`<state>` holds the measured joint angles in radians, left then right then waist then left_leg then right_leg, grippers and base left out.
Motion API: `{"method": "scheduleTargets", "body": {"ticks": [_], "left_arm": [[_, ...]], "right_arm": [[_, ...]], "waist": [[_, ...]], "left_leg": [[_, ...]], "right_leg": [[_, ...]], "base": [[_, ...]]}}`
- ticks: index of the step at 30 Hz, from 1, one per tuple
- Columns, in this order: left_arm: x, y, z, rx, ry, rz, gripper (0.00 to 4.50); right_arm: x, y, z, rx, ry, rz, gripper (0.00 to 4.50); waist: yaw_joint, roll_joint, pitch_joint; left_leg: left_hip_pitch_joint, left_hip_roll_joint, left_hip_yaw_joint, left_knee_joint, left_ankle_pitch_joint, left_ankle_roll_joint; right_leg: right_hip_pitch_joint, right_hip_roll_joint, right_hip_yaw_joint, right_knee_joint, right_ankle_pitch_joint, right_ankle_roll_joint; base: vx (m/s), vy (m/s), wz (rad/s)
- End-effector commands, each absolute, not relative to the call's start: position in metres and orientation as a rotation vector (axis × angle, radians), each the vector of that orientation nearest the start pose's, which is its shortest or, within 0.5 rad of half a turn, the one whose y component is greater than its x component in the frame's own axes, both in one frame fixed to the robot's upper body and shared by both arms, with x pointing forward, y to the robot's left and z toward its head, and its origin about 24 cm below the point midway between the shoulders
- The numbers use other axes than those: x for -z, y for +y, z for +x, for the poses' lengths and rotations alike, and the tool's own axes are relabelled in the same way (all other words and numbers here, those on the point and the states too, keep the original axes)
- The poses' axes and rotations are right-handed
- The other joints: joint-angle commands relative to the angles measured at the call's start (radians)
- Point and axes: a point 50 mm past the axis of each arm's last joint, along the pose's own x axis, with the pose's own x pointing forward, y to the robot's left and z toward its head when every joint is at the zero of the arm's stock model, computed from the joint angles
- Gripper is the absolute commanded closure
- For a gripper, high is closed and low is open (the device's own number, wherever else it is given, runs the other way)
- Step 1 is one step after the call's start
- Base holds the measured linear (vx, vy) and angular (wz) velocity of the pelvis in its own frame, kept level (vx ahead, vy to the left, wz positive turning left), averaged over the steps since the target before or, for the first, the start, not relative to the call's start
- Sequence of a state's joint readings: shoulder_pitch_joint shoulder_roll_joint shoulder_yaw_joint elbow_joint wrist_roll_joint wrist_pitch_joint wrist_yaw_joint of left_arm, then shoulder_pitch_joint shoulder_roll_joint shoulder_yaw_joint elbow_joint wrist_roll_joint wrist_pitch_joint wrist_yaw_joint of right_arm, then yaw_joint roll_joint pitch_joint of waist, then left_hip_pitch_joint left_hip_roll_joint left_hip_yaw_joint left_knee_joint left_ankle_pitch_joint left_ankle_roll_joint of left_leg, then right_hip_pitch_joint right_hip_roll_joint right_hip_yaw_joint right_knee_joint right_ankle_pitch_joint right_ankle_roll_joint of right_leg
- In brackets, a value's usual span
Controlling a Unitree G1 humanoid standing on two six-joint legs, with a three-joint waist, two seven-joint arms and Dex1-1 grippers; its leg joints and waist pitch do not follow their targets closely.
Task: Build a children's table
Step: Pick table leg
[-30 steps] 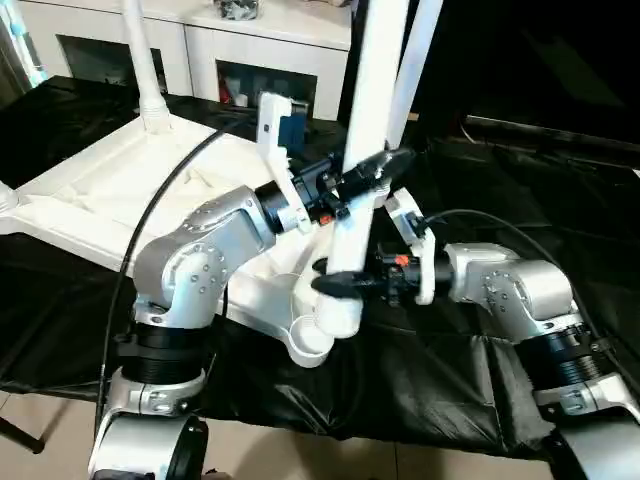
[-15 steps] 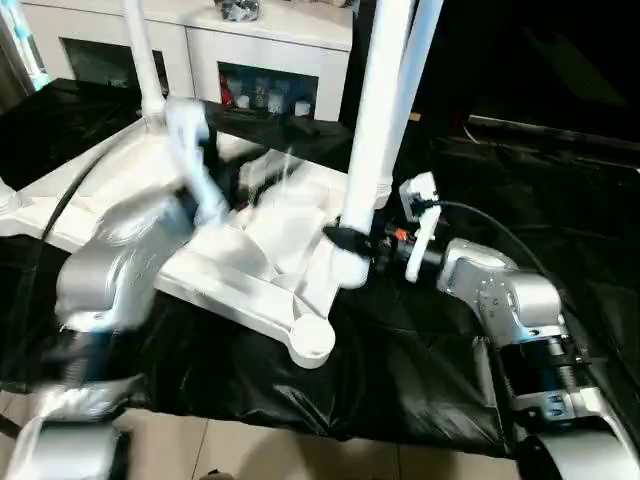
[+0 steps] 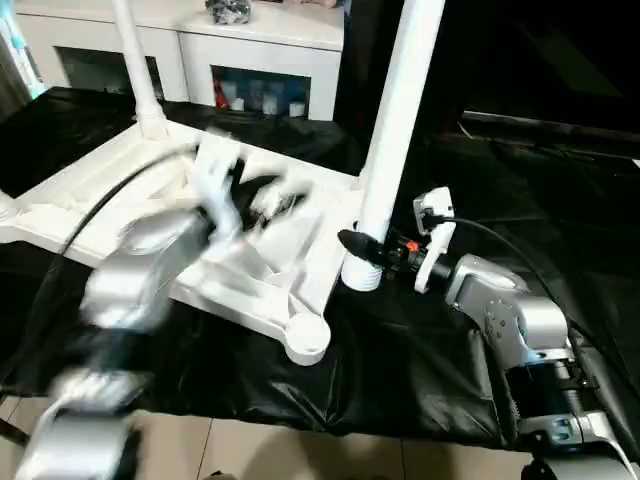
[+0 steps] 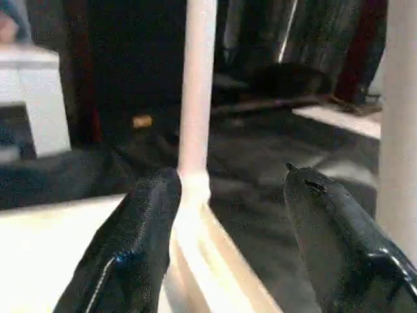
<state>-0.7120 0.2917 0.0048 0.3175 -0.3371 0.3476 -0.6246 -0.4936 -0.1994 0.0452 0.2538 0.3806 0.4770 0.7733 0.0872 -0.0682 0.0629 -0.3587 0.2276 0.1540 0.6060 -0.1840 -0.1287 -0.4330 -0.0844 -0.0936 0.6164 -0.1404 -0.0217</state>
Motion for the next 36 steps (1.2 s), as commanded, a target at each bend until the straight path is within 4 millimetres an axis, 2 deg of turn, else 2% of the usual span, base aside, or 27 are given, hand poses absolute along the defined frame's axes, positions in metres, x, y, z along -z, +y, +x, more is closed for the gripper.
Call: {"method": "scheduleTargets", "body": {"ticks": [1,2,4,5,7,8,10,13,15,16,20,23,24,25,26,28,29,31,32,33,35,36], "left_arm": [[-0.178,0.114,0.358,0.799,-0.095,-0.026,1.56],[-0.182,0.105,0.356,0.84,-0.115,-0.029,1.56],[-0.185,0.1,0.354,0.863,-0.125,-0.031,1.56],[-0.191,0.084,0.347,0.946,-0.152,-0.033,1.56],[-0.196,0.069,0.338,1.035,-0.178,-0.031,1.56],[-0.202,0.054,0.326,1.135,-0.207,-0.055,1.56],[-0.204,0.047,0.321,1.183,-0.208,-0.084,1.56],[-0.201,0.048,0.32,1.187,-0.204,-0.084,1.56],[-0.199,0.05,0.322,1.174,-0.198,-0.081,1.56],[-0.198,0.056,0.325,1.142,-0.196,-0.073,1.56],[-0.198,0.073,0.334,1.03,-0.199,-0.064,1.56],[-0.202,0.09,0.336,0.999,-0.206,-0.073,1.56],[-0.203,0.094,0.336,1.002,-0.209,-0.08,1.56],[-0.207,0.102,0.333,1.023,-0.219,-0.132,1.56],[-0.208,0.104,0.333,1.03,-0.222,-0.147,1.56],[-0.21,0.108,0.331,1.038,-0.229,-0.21,1.56],[-0.209,0.108,0.333,1.014,-0.219,-0.202,1.56],[-0.205,0.107,0.337,0.967,-0.194,-0.162,1.56],[-0.196,0.099,0.342,0.928,-0.153,-0.064,1.56],[-0.192,0.093,0.343,0.922,-0.139,-0.029,1.56],[-0.188,0.079,0.345,0.913,-0.122,0.006,1.56],[-0.188,0.079,0.345,0.913,-0.122,0.006,1.56]], "right_arm": [[-0.095,-0.108,0.318,-0.96,0.187,0.194,2.61],[-0.095,-0.107,0.318,-0.961,0.186,0.191,2.61],[-0.095,-0.107,0.319,-0.961,0.185,0.188,2.61],[-0.096,-0.107,0.319,-0.956,0.185,0.187,2.61],[-0.095,-0.107,0.32,-0.953,0.186,0.187,2.61],[-0.095,-0.108,0.32,-0.951,0.187,0.181,2.61],[-0.094,-0.108,0.32,-0.95,0.188,0.177,2.61],[-0.094,-0.108,0.32,-0.949,0.189,0.173,2.61],[-0.094,-0.108,0.32,-0.949,0.189,0.171,2.61],[-0.093,-0.107,0.32,-0.95,0.19,0.167,2.61],[-0.093,-0.107,0.32,-0.948,0.19,0.161,2.61],[-0.094,-0.109,0.321,-0.94,0.189,0.161,2.61],[-0.094,-0.11,0.321,-0.938,0.189,0.161,2.61],[-0.093,-0.112,0.322,-0.933,0.19,0.161,2.61],[-0.093,-0.112,0.322,-0.932,0.19,0.161,2.61],[-0.093,-0.113,0.322,-0.929,0.191,0.16,2.61],[-0.093,-0.113,0.322,-0.93,0.191,0.159,2.61],[-0.093,-0.112,0.322,-0.931,0.191,0.156,2.61],[-0.093,-0.111,0.323,-0.937,0.191,0.148,2.61],[-0.093,-0.11,0.323,-0.942,0.192,0.145,2.61],[-0.093,-0.108,0.322,-0.951,0.192,0.14,2.61],[-0.093,-0.108,0.322,-0.951,0.192,0.14,2.61]], "waist": [[0.003,0.019,-0.084],[0.001,0.016,-0.083],[0.004,0.017,-0.087],[0.004,0.016,-0.088],[0.004,0.013,-0.087],[0.005,0.013,-0.086],[0.005,0.012,-0.084],[0.003,0.01,-0.08],[-0.001,0.008,-0.079],[-0.002,0.008,-0.079],[-0.004,0.009,-0.08],[-0.004,0.011,-0.082],[-0.003,0.012,-0.083],[-0.003,0.009,-0.083],[0.0,0.013,-0.085],[0.0,0.012,-0.085],[0.0,0.012,-0.085],[0.0,0.013,-0.083],[0.001,0.005,-0.082],[0.002,0.008,-0.081],[0.002,0.003,-0.081],[0.002,0.003,-0.081]], "left_leg": [[-0.001,-0.009,0.016,-0.068,-0.181,-0.009],[-0.005,-0.009,0.016,-0.069,-0.173,-0.006],[-0.006,-0.006,0.016,-0.067,-0.146,-0.003],[-0.007,-0.006,0.017,-0.066,-0.125,0.006],[-0.008,-0.006,0.019,-0.065,-0.12,0.014],[-0.009,-0.007,0.019,-0.065,-0.123,0.015],[-0.009,-0.006,0.021,-0.066,-0.141,0.012],[-0.009,-0.009,0.021,-0.066,-0.177,0.015],[-0.013,-0.013,0.019,-0.067,-0.187,0.009],[-0.01,-0.013,0.019,-0.066,-0.187,0.008],[-0.008,-0.014,0.018,-0.066,-0.185,0.01],[-0.007,-0.01,0.016,-0.068,-0.176,0.007],[-0.005,-0.009,0.017,-0.067,-0.171,0.006],[-0.005,-0.008,0.017,-0.068,-0.166,0.006],[-0.005,-0.007,0.018,-0.068,-0.151,0.003],[-0.006,-0.006,0.019,-0.067,-0.135,0.004],[-0.005,-0.007,0.02,-0.066,-0.136,0.007],[-0.003,-0.006,0.02,-0.068,-0.149,0.014],[-0.005,-0.007,0.02,-0.069,-0.156,0.017],[-0.005,-0.007,0.019,-0.07,-0.161,0.016],[-0.006,-0.007,0.02,-0.069,-0.163,0.01],[-0.006,-0.007,0.02,-0.069,-0.163,0.01]], "right_leg": [[0.074,-0.04,0.04,-0.075,-0.3,-0.116],[0.077,-0.04,0.041,-0.073,-0.286,-0.123],[0.079,-0.041,0.042,-0.065,-0.231,-0.147],[0.08,-0.04,0.042,-0.058,-0.175,-0.171],[0.081,-0.041,0.043,-0.059,-0.168,-0.179],[0.081,-0.041,0.042,-0.06,-0.178,-0.178],[0.08,-0.043,0.042,-0.064,-0.216,-0.179],[0.078,-0.04,0.039,-0.076,-0.295,-0.143],[0.081,-0.038,0.036,-0.084,-0.365,-0.097],[0.078,-0.037,0.036,-0.087,-0.382,-0.082],[0.074,-0.034,0.033,-0.09,-0.404,-0.059],[0.073,-0.035,0.035,-0.082,-0.366,-0.075],[0.072,-0.034,0.036,-0.078,-0.332,-0.09],[0.073,-0.034,0.037,-0.074,-0.302,-0.107],[0.074,-0.036,0.039,-0.067,-0.264,-0.132],[0.074,-0.035,0.041,-0.059,-0.207,-0.163],[0.074,-0.034,0.041,-0.06,-0.201,-0.166],[0.074,-0.034,0.041,-0.063,-0.215,-0.161],[0.076,-0.036,0.039,-0.069,-0.262,-0.131],[0.075,-0.036,0.04,-0.073,-0.281,-0.121],[0.074,-0.038,0.041,-0.077,-0.31,-0.098],[0.074,-0.038,0.041,-0.077,-0.31,-0.098]], "base": [[0.0,0.0,0.0],[0.0,0.0,0.0],[0.0,0.0,0.0],[0.0,0.0,0.0],[0.0,0.0,0.0],[0.0,0.0,0.0],[0.0,0.0,0.0],[0.0,0.0,0.0],[0.0,0.0,0.0],[0.0,0.0,0.0],[0.0,0.0,0.0],[0.0,0.0,0.0],[0.0,0.0,0.0],[0.0,0.0,0.0],[0.0,0.0,0.0],[0.0,0.0,0.0],[0.0,0.0,0.0],[0.0,0.0,0.0],[0.0,0.0,0.0],[0.0,0.0,0.0],[0.0,0.0,0.0],[0.0,0.0,0.0]]}}
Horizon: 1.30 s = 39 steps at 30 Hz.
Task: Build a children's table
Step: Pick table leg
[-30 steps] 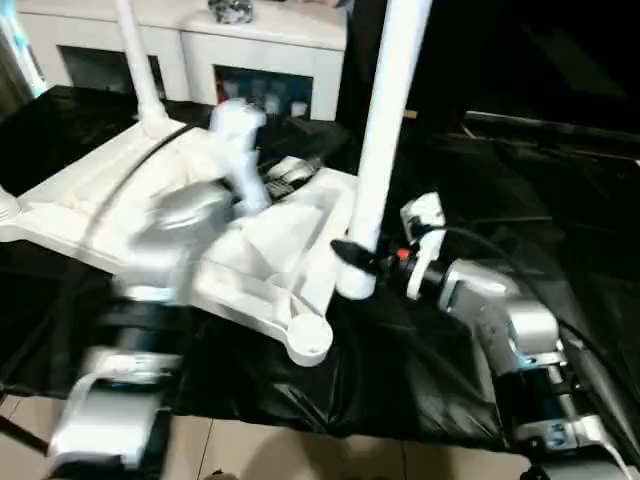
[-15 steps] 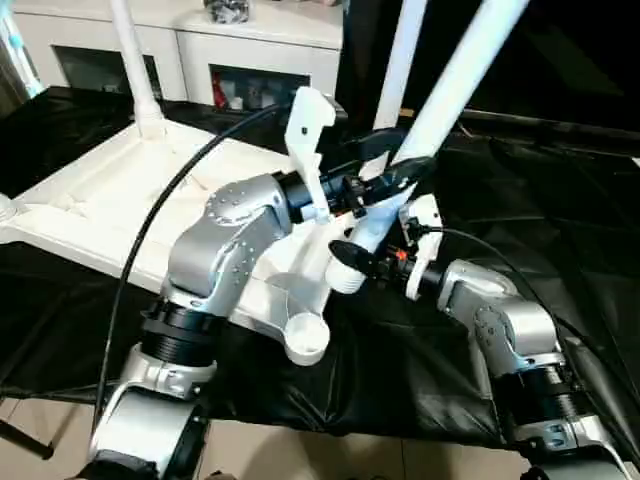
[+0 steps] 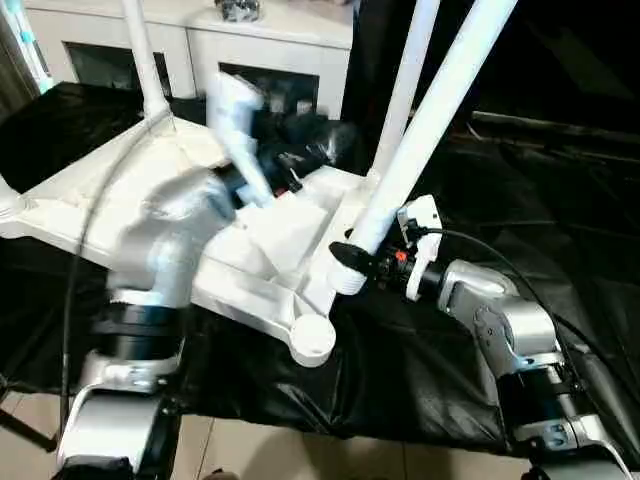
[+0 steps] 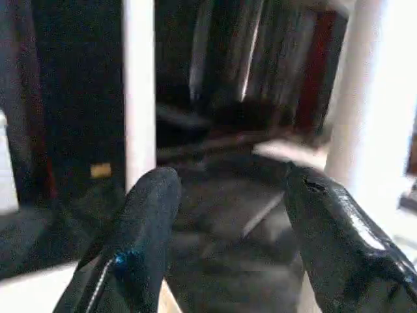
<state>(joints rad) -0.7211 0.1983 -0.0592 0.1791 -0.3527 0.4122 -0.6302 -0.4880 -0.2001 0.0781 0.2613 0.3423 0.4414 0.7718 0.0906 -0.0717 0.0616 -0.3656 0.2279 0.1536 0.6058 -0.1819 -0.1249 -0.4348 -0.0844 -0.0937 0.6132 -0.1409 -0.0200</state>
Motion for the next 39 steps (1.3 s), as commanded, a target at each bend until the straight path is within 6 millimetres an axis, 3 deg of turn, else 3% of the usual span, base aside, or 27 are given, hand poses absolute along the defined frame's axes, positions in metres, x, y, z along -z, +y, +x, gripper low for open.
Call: {"method": "scheduleTargets", "body": {"ticks": [1,8,12,14,16,20,21,23,24,25,28,34,35,36,38,39], "left_arm": [[-0.188,0.065,0.345,0.929,-0.121,0.022,1.56],[-0.198,0.041,0.342,0.992,-0.157,-0.011,1.56],[-0.199,0.044,0.341,1.001,-0.164,-0.018,1.56],[-0.196,0.054,0.345,0.96,-0.155,-0.005,1.56],[-0.189,0.075,0.353,0.864,-0.136,0.079,1.56],[-0.18,0.102,0.357,0.827,-0.104,0.213,1.56],[-0.173,0.121,0.354,0.852,-0.066,0.287,1.56],[-0.17,0.129,0.352,0.87,-0.046,0.315,1.56],[-0.161,0.146,0.346,0.926,0.003,0.361,1.56],[-0.158,0.148,0.345,0.943,0.017,0.373,1.56],[-0.143,0.156,0.334,1.055,0.095,0.425,1.56],[-0.111,0.169,0.311,1.303,0.29,0.458,1.56],[-0.108,0.172,0.31,1.323,0.3,0.48,1.84],[-0.107,0.172,0.309,1.345,0.299,0.494,1.9],[-0.103,0.174,0.307,1.388,0.308,0.519,1.94],[-0.102,0.176,0.306,1.406,0.326,0.531,2.22]], "right_arm": [[-0.093,-0.107,0.323,-0.956,0.192,0.136,2.61],[-0.094,-0.107,0.322,-0.958,0.187,0.132,2.61],[-0.093,-0.108,0.323,-0.951,0.188,0.131,2.61],[-0.093,-0.108,0.324,-0.946,0.187,0.131,2.61],[-0.092,-0.109,0.325,-0.931,0.187,0.124,2.61],[-0.09,-0.113,0.327,-0.898,0.187,0.111,2.61],[-0.089,-0.118,0.33,-0.857,0.187,0.095,2.61],[-0.088,-0.12,0.331,-0.835,0.187,0.087,2.61],[-0.087,-0.126,0.335,-0.792,0.182,0.076,2.61],[-0.087,-0.126,0.335,-0.789,0.179,0.078,2.61],[-0.088,-0.128,0.337,-0.785,0.162,0.056,2.61],[-0.092,-0.135,0.338,-0.798,0.159,0.038,2.61],[-0.092,-0.136,0.337,-0.806,0.163,0.031,2.61],[-0.092,-0.136,0.336,-0.812,0.165,0.028,2.61],[-0.092,-0.137,0.334,-0.83,0.167,0.023,2.61],[-0.091,-0.138,0.333,-0.841,0.166,0.021,2.61]], "waist": [[-0.001,0.004,-0.081],[0.0,0.005,-0.082],[0.0,0.009,-0.083],[0.0,0.011,-0.083],[-0.001,0.011,-0.082],[-0.006,0.013,-0.081],[-0.004,0.013,-0.082],[-0.005,0.02,-0.082],[-0.005,0.015,-0.083],[-0.006,0.02,-0.082],[-0.001,0.023,-0.081],[-0.003,0.027,-0.077],[-0.002,0.027,-0.078],[-0.005,0.033,-0.075],[-0.007,0.031,-0.075],[-0.006,0.031,-0.075]], "left_leg": [[-0.002,-0.007,0.02,-0.069,-0.16,0.005],[-0.008,-0.013,0.02,-0.065,-0.146,0.014],[-0.005,-0.01,0.019,-0.065,-0.146,0.02],[-0.003,-0.009,0.018,-0.066,-0.157,0.019],[-0.003,-0.01,0.017,-0.067,-0.169,0.015],[-0.002,-0.01,0.015,-0.07,-0.182,0.003],[0.002,-0.01,0.016,-0.069,-0.178,-0.001],[0.004,-0.008,0.015,-0.072,-0.173,-0.011],[0.007,-0.007,0.016,-0.072,-0.163,-0.012],[0.006,-0.006,0.017,-0.074,-0.165,-0.017],[0.014,-0.004,0.021,-0.075,-0.177,-0.016],[0.011,-0.006,0.019,-0.079,-0.216,-0.026],[0.011,-0.007,0.019,-0.078,-0.218,-0.024],[0.009,-0.008,0.018,-0.081,-0.237,-0.028],[0.01,-0.007,0.016,-0.081,-0.257,-0.031],[0.012,-0.007,0.016,-0.081,-0.259,-0.031]], "right_leg": [[0.077,-0.04,0.041,-0.074,-0.31,-0.1],[0.081,-0.039,0.039,-0.074,-0.3,-0.098],[0.079,-0.038,0.039,-0.071,-0.265,-0.124],[0.079,-0.038,0.038,-0.071,-0.267,-0.129],[0.079,-0.038,0.037,-0.073,-0.282,-0.123],[0.077,-0.039,0.037,-0.075,-0.33,-0.091],[0.075,-0.04,0.037,-0.075,-0.33,-0.089],[0.071,-0.041,0.039,-0.07,-0.319,-0.099],[0.07,-0.04,0.041,-0.066,-0.281,-0.116],[0.069,-0.038,0.043,-0.06,-0.258,-0.132],[0.066,-0.037,0.046,-0.053,-0.194,-0.174],[0.071,-0.042,0.047,-0.059,-0.25,-0.163],[0.072,-0.042,0.047,-0.06,-0.257,-0.16],[0.072,-0.041,0.047,-0.065,-0.277,-0.153],[0.075,-0.043,0.046,-0.067,-0.313,-0.142],[0.074,-0.042,0.046,-0.067,-0.317,-0.141]], "base": [[0.0,0.0,0.0],[0.0,0.0,0.0],[0.0,0.0,0.0],[0.0,0.0,0.0],[0.0,0.0,0.0],[0.0,0.0,0.0],[0.0,0.0,0.0],[0.0,0.0,0.0],[0.0,0.0,0.0],[0.0,0.0,0.0],[0.0,0.0,0.0],[0.0,0.0,0.0],[0.0,0.0,0.0],[0.0,0.0,0.0],[0.0,0.0,0.0],[0.0,0.0,0.0]]}}
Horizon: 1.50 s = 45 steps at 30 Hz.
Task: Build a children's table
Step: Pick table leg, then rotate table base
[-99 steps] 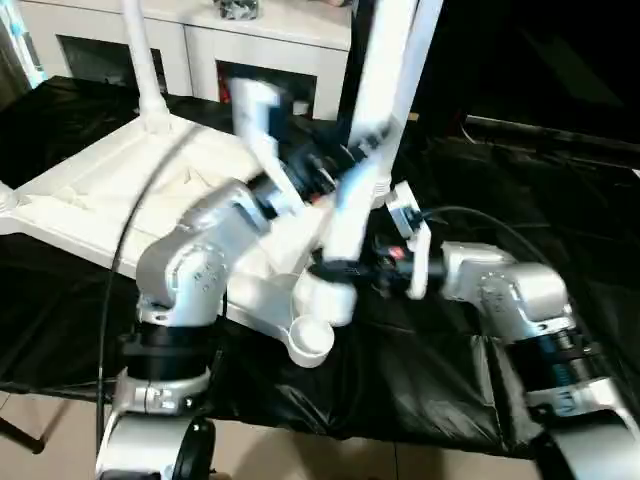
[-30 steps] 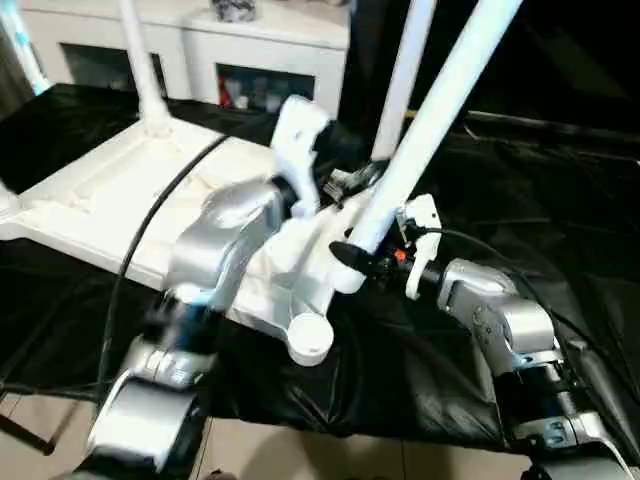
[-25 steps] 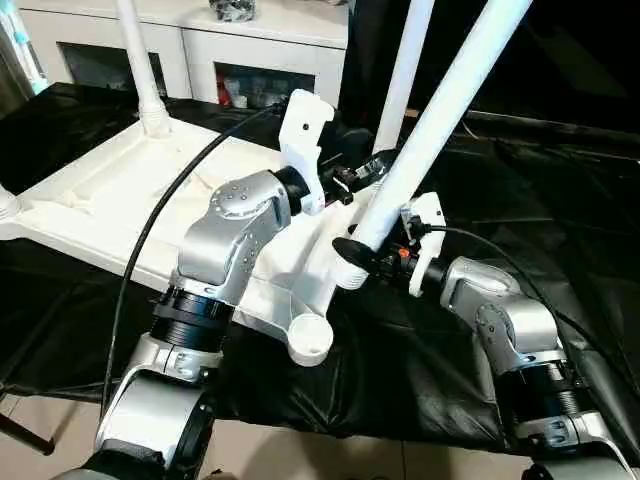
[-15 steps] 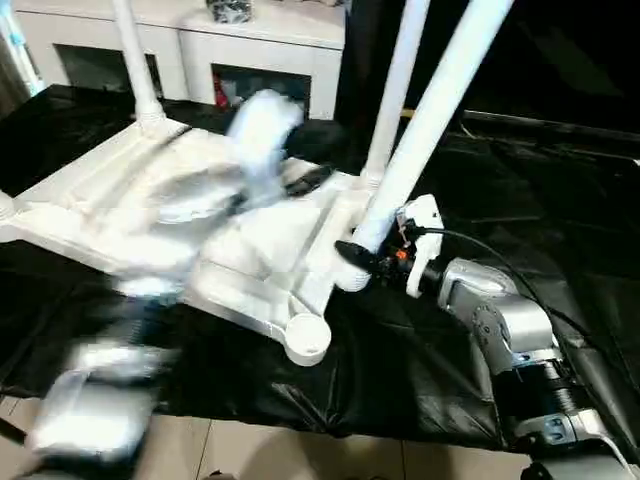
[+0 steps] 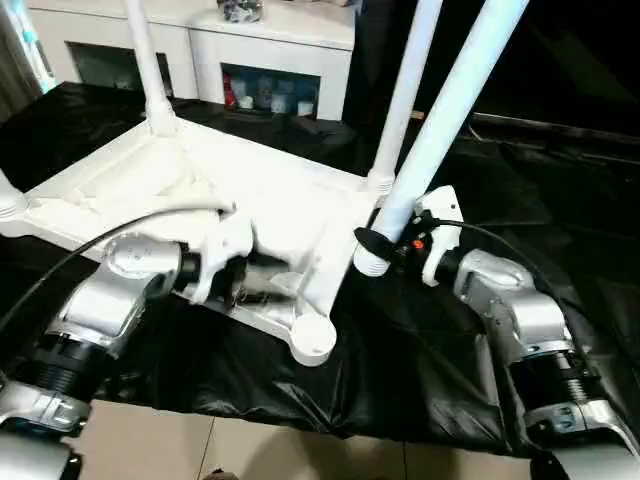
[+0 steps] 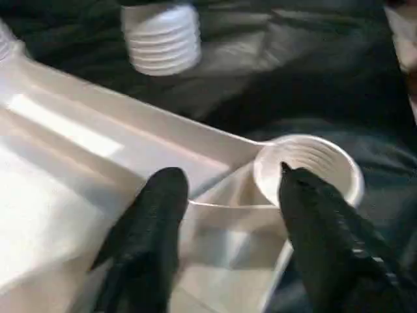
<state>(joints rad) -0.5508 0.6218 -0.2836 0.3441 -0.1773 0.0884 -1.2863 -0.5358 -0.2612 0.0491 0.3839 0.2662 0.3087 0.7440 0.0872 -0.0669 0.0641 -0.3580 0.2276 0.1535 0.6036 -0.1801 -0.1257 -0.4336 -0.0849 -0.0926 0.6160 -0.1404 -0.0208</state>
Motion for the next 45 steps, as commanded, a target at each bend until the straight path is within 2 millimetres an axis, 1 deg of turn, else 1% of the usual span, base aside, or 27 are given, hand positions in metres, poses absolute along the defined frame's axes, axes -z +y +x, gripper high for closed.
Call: {"method": "scheduleTargets", "body": {"ticks": [1,3,6,8,9,11,15,16,20,24,26,27,28,29,30,31,33,34,35,36,38,39,40,41,42,44,45], "left_arm": [[-0.1,0.177,0.304,1.426,0.341,0.542,2.22],[-0.1,0.178,0.303,1.45,0.356,0.551,2.38],[-0.099,0.18,0.301,1.482,0.378,0.572,2.5],[-0.098,0.181,0.302,1.488,0.384,0.589,2.74],[-0.096,0.182,0.303,1.485,0.39,0.611,2.81],[-0.092,0.183,0.305,1.475,0.398,0.645,2.97],[-0.088,0.185,0.309,1.443,0.404,0.686,3.34],[-0.087,0.186,0.311,1.432,0.408,0.704,3.48],[-0.085,0.187,0.312,1.424,0.415,0.734,3.63],[-0.085,0.187,0.314,1.435,0.427,0.76,3.92],[-0.084,0.189,0.313,1.446,0.467,0.777,4.01],[-0.084,0.189,0.313,1.446,0.477,0.781,4.07],[-0.083,0.192,0.312,1.439,0.545,0.808,4.13],[-0.083,0.192,0.312,1.439,0.545,0.808,4.18],[-0.082,0.193,0.312,1.428,0.58,0.815,4.18],[-0.082,0.191,0.312,1.409,0.615,0.791,4.32],[-0.083,0.183,0.313,1.404,0.601,0.732,4.37],[-0.081,0.175,0.313,1.379,0.603,0.668,4.41],[-0.081,0.175,0.313,1.379,0.603,0.668,4.41],[-0.08,0.169,0.314,1.362,0.615,0.639,4.47],[-0.078,0.164,0.315,1.337,0.62,0.626,4.49],[-0.077,0.162,0.315,1.328,0.622,0.62,4.49],[-0.075,0.156,0.317,1.29,0.625,0.603,4.5],[-0.073,0.152,0.319,1.265,0.626,0.592,4.5],[-0.072,0.148,0.32,1.236,0.618,0.58,4.5],[-0.072,0.143,0.322,1.205,0.598,0.569,4.5],[-0.072,0.136,0.324,1.179,0.569,0.549,4.5]], "right_arm": [[-0.091,-0.138,0.332,-0.848,0.166,0.019,2.61],[-0.09,-0.138,0.332,-0.853,0.167,0.018,2.61],[-0.089,-0.139,0.331,-0.858,0.169,0.013,2.61],[-0.089,-0.138,0.331,-0.862,0.169,0.012,2.61],[-0.089,-0.138,0.331,-0.865,0.168,0.011,2.61],[-0.09,-0.138,0.331,-0.87,0.167,0.01,2.61],[-0.09,-0.138,0.33,-0.88,0.168,0.005,2.61],[-0.09,-0.137,0.33,-0.885,0.168,0.002,2.61],[-0.09,-0.137,0.33,-0.89,0.167,0.001,2.61],[-0.089,-0.136,0.33,-0.9,0.169,-0.005,2.61],[-0.089,-0.136,0.329,-0.904,0.17,-0.008,2.61],[-0.089,-0.136,0.329,-0.905,0.17,-0.008,2.61],[-0.089,-0.136,0.329,-0.907,0.17,-0.009,2.61],[-0.089,-0.136,0.329,-0.907,0.17,-0.009,2.61],[-0.089,-0.136,0.329,-0.906,0.169,-0.009,2.61],[-0.089,-0.137,0.33,-0.901,0.172,-0.001,2.61],[-0.089,-0.138,0.331,-0.89,0.181,0.011,2.61],[-0.088,-0.139,0.331,-0.883,0.194,0.018,2.61],[-0.088,-0.139,0.331,-0.883,0.194,0.018,2.61],[-0.087,-0.141,0.332,-0.874,0.203,0.023,2.61],[-0.087,-0.142,0.333,-0.862,0.21,0.026,2.61],[-0.087,-0.143,0.333,-0.858,0.212,0.028,2.61],[-0.086,-0.144,0.334,-0.848,0.217,0.032,2.61],[-0.086,-0.145,0.334,-0.842,0.219,0.033,2.61],[-0.086,-0.145,0.334,-0.836,0.223,0.031,2.61],[-0.085,-0.146,0.335,-0.829,0.228,0.028,2.61],[-0.084,-0.147,0.335,-0.823,0.232,0.025,2.61]], "waist": [[-0.002,0.026,-0.077],[-0.002,0.027,-0.077],[-0.003,0.03,-0.078],[-0.003,0.029,-0.078],[-0.003,0.03,-0.078],[-0.003,0.029,-0.079],[-0.003,0.027,-0.08],[-0.001,0.029,-0.081],[-0.001,0.028,-0.08],[0.0,0.026,-0.079],[-0.001,0.026,-0.078],[-0.002,0.024,-0.078],[-0.003,0.025,-0.078],[-0.004,0.025,-0.079],[-0.007,0.024,-0.076],[-0.008,0.024,-0.077],[-0.009,0.025,-0.075],[-0.01,0.025,-0.075],[-0.011,0.024,-0.075],[-0.011,0.025,-0.075],[-0.011,0.025,-0.077],[-0.012,0.022,-0.079],[-0.012,0.022,-0.08],[-0.013,0.024,-0.08],[-0.013,0.022,-0.08],[-0.013,0.021,-0.08],[-0.017,0.021,-0.08]], "left_leg": [[0.005,-0.007,0.016,-0.078,-0.262,-0.029],[0.006,-0.006,0.016,-0.079,-0.265,-0.029],[0.006,-0.005,0.016,-0.079,-0.261,-0.033],[0.007,-0.005,0.016,-0.078,-0.263,-0.031],[0.007,-0.007,0.017,-0.078,-0.263,-0.029],[0.006,-0.006,0.016,-0.078,-0.258,-0.03],[0.007,-0.005,0.016,-0.078,-0.258,-0.029],[0.007,-0.005,0.016,-0.077,-0.254,-0.029],[0.007,-0.004,0.015,-0.078,-0.258,-0.03],[0.007,-0.005,0.016,-0.078,-0.261,-0.03],[0.008,-0.004,0.016,-0.078,-0.265,-0.03],[0.003,-0.005,0.015,-0.079,-0.261,-0.032],[0.002,-0.005,0.014,-0.079,-0.256,-0.032],[0.003,-0.003,0.013,-0.08,-0.257,-0.034],[0.002,-0.005,0.014,-0.079,-0.259,-0.032],[0.006,-0.004,0.015,-0.079,-0.263,-0.035],[0.006,-0.006,0.015,-0.078,-0.265,-0.03],[0.007,-0.006,0.015,-0.078,-0.266,-0.03],[0.007,-0.006,0.016,-0.076,-0.266,-0.028],[0.008,-0.006,0.017,-0.076,-0.268,-0.027],[0.006,-0.006,0.016,-0.076,-0.261,-0.023],[0.003,-0.007,0.016,-0.075,-0.248,-0.019],[0.002,-0.008,0.017,-0.074,-0.239,-0.015],[0.003,-0.008,0.017,-0.073,-0.238,-0.015],[0.003,-0.008,0.018,-0.072,-0.234,-0.012],[0.0,-0.011,0.017,-0.072,-0.235,-0.003],[-0.002,-0.012,0.018,-0.071,-0.235,-0.003]], "right_leg": [[0.071,-0.042,0.046,-0.071,-0.323,-0.141],[0.07,-0.042,0.046,-0.07,-0.331,-0.141],[0.07,-0.041,0.046,-0.067,-0.308,-0.156],[0.07,-0.04,0.046,-0.067,-0.302,-0.161],[0.069,-0.039,0.046,-0.069,-0.303,-0.159],[0.071,-0.039,0.046,-0.067,-0.298,-0.155],[0.071,-0.041,0.047,-0.066,-0.289,-0.16],[0.071,-0.041,0.047,-0.064,-0.281,-0.164],[0.072,-0.042,0.047,-0.065,-0.285,-0.164],[0.072,-0.043,0.047,-0.067,-0.308,-0.159],[0.071,-0.044,0.047,-0.068,-0.318,-0.156],[0.074,-0.044,0.047,-0.066,-0.315,-0.156],[0.075,-0.045,0.046,-0.067,-0.322,-0.15],[0.075,-0.046,0.047,-0.065,-0.322,-0.151],[0.074,-0.044,0.046,-0.068,-0.334,-0.148],[0.073,-0.046,0.047,-0.068,-0.344,-0.149],[0.071,-0.044,0.047,-0.071,-0.355,-0.151],[0.071,-0.044,0.047,-0.071,-0.358,-0.152],[0.071,-0.043,0.046,-0.072,-0.361,-0.155],[0.07,-0.042,0.046,-0.072,-0.363,-0.155],[0.072,-0.043,0.046,-0.073,-0.355,-0.158],[0.075,-0.041,0.046,-0.071,-0.336,-0.16],[0.075,-0.04,0.046,-0.07,-0.323,-0.162],[0.075,-0.04,0.046,-0.07,-0.317,-0.164],[0.075,-0.04,0.045,-0.071,-0.315,-0.168],[0.077,-0.04,0.043,-0.076,-0.346,-0.154],[0.078,-0.038,0.043,-0.077,-0.351,-0.149]], "base": [[0.0,0.0,0.0],[0.0,0.0,0.0],[0.0,0.0,0.0],[0.0,0.0,0.0],[0.0,0.0,0.0],[0.0,0.0,0.0],[0.0,0.0,0.0],[0.0,0.0,0.0],[0.0,0.0,0.0],[0.0,0.0,0.0],[0.0,0.0,0.0],[0.0,0.0,0.0],[0.0,0.0,0.0],[0.0,0.0,0.0],[0.0,0.0,0.0],[0.0,0.0,0.0],[0.0,0.0,0.0],[0.0,0.0,0.0],[0.0,0.0,0.0],[0.0,0.0,0.0],[0.0,0.0,0.0],[0.0,0.0,0.0],[0.0,0.0,0.0],[0.0,0.0,0.0],[0.0,0.0,0.0],[0.0,0.0,0.0],[0.0,0.0,0.0]]}}
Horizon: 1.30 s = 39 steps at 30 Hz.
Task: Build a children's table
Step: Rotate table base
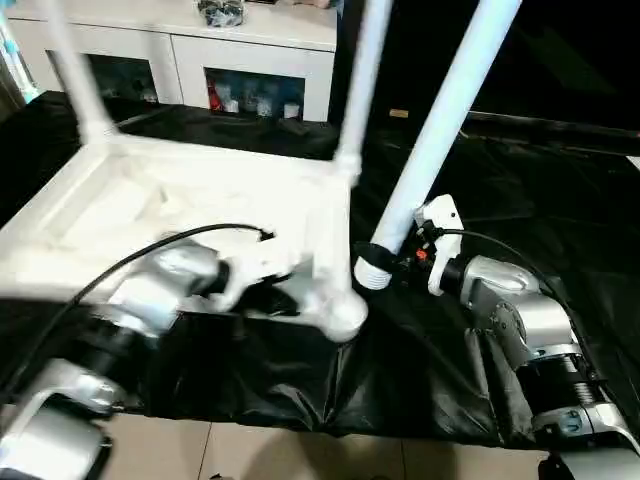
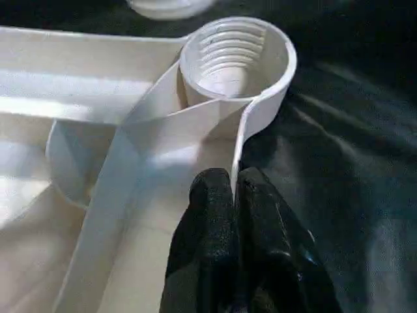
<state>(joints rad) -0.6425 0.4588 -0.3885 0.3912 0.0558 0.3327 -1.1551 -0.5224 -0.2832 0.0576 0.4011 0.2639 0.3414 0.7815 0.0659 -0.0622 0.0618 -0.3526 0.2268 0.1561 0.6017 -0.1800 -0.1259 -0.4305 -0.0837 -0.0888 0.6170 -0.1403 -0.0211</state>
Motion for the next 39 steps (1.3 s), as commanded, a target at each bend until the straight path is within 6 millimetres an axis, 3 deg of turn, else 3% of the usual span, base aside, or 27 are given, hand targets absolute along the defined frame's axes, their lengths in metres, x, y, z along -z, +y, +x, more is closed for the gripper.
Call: {"method": "scheduleTargets", "body": {"ticks": [1,5,9,10,15,19,23,25,26,27,28,33,34,36,39], "left_arm": [[-0.072,0.133,0.324,1.168,0.558,0.538,4.5],[-0.073,0.12,0.325,1.121,0.491,0.496,4.5],[-0.074,0.113,0.328,1.079,0.426,0.488,4.5],[-0.074,0.112,0.329,1.073,0.416,0.485,4.03],[-0.074,0.112,0.328,1.084,0.388,0.473,3.85],[-0.072,0.117,0.329,1.11,0.358,0.479,3.55],[-0.073,0.116,0.33,1.15,0.32,0.415,3.51],[-0.073,0.116,0.331,1.16,0.327,0.389,3.51],[-0.073,0.115,0.331,1.165,0.329,0.379,3.24],[-0.074,0.115,0.332,1.169,0.325,0.377,3.17],[-0.074,0.114,0.332,1.171,0.325,0.381,3.16],[-0.067,0.116,0.334,1.204,0.356,0.441,3.08],[-0.065,0.117,0.336,1.206,0.363,0.449,3.08],[-0.064,0.118,0.336,1.209,0.367,0.451,3.06],[-0.064,0.119,0.338,1.233,0.391,0.433,3.06]], "right_arm": [[-0.084,-0.147,0.335,-0.821,0.233,0.025,2.61],[-0.084,-0.149,0.336,-0.801,0.236,0.035,2.61],[-0.085,-0.151,0.338,-0.781,0.235,0.047,2.61],[-0.085,-0.151,0.338,-0.778,0.235,0.048,2.61],[-0.083,-0.151,0.338,-0.774,0.239,0.047,2.61],[-0.083,-0.151,0.337,-0.776,0.242,0.049,2.61],[-0.084,-0.152,0.337,-0.777,0.243,0.046,2.61],[-0.084,-0.152,0.338,-0.775,0.241,0.047,2.61],[-0.084,-0.152,0.338,-0.774,0.241,0.048,2.61],[-0.084,-0.153,0.337,-0.772,0.24,0.048,2.61],[-0.084,-0.153,0.337,-0.771,0.241,0.048,2.61],[-0.083,-0.152,0.336,-0.771,0.243,0.046,2.61],[-0.083,-0.152,0.336,-0.771,0.243,0.045,2.61],[-0.083,-0.152,0.336,-0.771,0.243,0.045,2.61],[-0.084,-0.153,0.334,-0.771,0.245,0.042,2.61]], "waist": [[0.006,0.015,-0.078],[0.001,0.012,-0.079],[0.001,0.009,-0.083],[0.002,0.006,-0.085],[0.003,0.007,-0.081],[0.003,0.007,-0.08],[0.005,0.014,-0.082],[0.005,0.011,-0.082],[0.005,0.012,-0.082],[0.006,0.018,-0.082],[0.005,0.015,-0.082],[0.005,0.017,-0.082],[0.006,0.027,-0.082],[0.005,0.02,-0.083],[0.005,0.026,-0.084]], "left_leg": [[-0.005,-0.012,0.016,-0.067,-0.236,0.001],[-0.011,-0.012,0.014,-0.067,-0.224,0.011],[-0.012,-0.011,0.015,-0.065,-0.204,0.023],[-0.013,-0.01,0.015,-0.064,-0.188,0.026],[-0.012,-0.01,0.017,-0.065,-0.195,0.031],[-0.011,-0.012,0.017,-0.066,-0.209,0.03],[-0.011,-0.011,0.016,-0.067,-0.209,0.023],[-0.011,-0.011,0.016,-0.066,-0.206,0.022],[-0.011,-0.01,0.016,-0.067,-0.205,0.023],[-0.01,-0.009,0.015,-0.067,-0.206,0.022],[-0.011,-0.009,0.016,-0.067,-0.208,0.022],[-0.01,-0.012,0.015,-0.068,-0.218,0.021],[-0.009,-0.012,0.014,-0.068,-0.219,0.018],[-0.01,-0.012,0.014,-0.068,-0.217,0.017],[-0.01,-0.012,0.015,-0.067,-0.209,0.018]], "right_leg": [[0.073,-0.039,0.037,-0.083,-0.368,-0.14],[0.074,-0.039,0.034,-0.085,-0.386,-0.123],[0.074,-0.038,0.035,-0.081,-0.337,-0.139],[0.075,-0.038,0.036,-0.077,-0.31,-0.145],[0.072,-0.039,0.035,-0.079,-0.32,-0.145],[0.069,-0.038,0.034,-0.085,-0.356,-0.125],[0.07,-0.04,0.035,-0.084,-0.348,-0.126],[0.071,-0.039,0.035,-0.081,-0.329,-0.134],[0.07,-0.039,0.036,-0.081,-0.317,-0.139],[0.071,-0.04,0.036,-0.079,-0.308,-0.145],[0.072,-0.039,0.036,-0.079,-0.302,-0.148],[0.073,-0.038,0.035,-0.083,-0.314,-0.142],[0.073,-0.039,0.036,-0.082,-0.315,-0.142],[0.076,-0.038,0.036,-0.081,-0.3,-0.145],[0.076,-0.038,0.037,-0.079,-0.279,-0.156]], "base": [[0.0,0.0,0.0],[0.0,0.0,0.0],[0.0,0.0,0.0],[0.0,0.0,0.0],[0.0,0.0,0.0],[0.0,0.0,0.0],[0.0,0.0,0.0],[0.0,0.0,0.0],[0.0,0.0,0.0],[0.0,0.0,0.0],[0.0,0.0,0.0],[0.0,0.0,0.0],[0.0,0.0,0.0],[0.0,0.0,0.0],[0.0,0.0,0.0]]}}
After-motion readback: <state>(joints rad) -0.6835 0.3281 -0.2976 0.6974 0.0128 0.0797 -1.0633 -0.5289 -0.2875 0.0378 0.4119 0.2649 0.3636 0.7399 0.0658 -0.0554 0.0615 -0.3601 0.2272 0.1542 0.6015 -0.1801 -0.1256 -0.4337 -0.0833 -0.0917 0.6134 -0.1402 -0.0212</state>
